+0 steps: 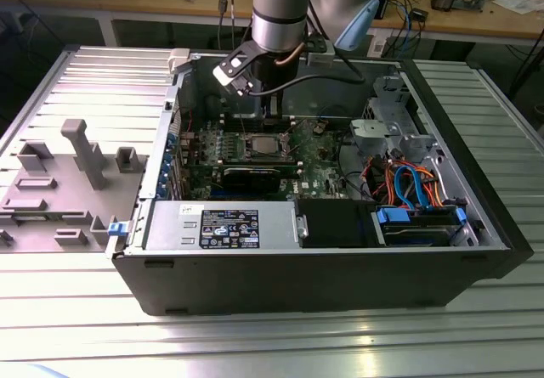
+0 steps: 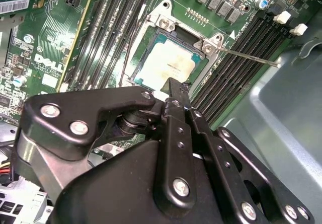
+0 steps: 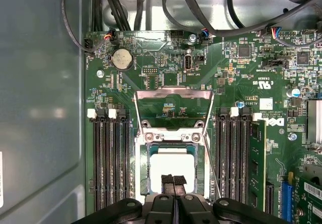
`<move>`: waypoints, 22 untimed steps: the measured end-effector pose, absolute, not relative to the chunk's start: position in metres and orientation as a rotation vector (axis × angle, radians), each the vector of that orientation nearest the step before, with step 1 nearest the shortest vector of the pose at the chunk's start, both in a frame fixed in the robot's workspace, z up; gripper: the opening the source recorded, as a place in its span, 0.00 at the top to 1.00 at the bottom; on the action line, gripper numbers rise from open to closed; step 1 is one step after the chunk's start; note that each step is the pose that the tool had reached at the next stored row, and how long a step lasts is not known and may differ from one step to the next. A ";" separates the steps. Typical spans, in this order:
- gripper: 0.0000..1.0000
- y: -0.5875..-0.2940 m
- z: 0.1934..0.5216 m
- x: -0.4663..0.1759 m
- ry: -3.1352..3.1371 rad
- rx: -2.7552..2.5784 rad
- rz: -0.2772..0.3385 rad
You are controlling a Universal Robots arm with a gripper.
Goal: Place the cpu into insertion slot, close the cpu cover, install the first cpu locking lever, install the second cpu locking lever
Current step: 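Close the cpu cover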
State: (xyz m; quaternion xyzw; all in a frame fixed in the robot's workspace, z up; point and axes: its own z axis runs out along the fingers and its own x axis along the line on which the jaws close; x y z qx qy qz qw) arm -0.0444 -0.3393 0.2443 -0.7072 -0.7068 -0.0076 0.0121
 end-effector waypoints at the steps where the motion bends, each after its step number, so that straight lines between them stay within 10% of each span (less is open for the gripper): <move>1: 0.89 -0.339 0.244 -0.044 -2.204 -2.205 -0.024; 22: 0.89 -0.339 0.247 -0.042 -2.203 -2.205 -0.023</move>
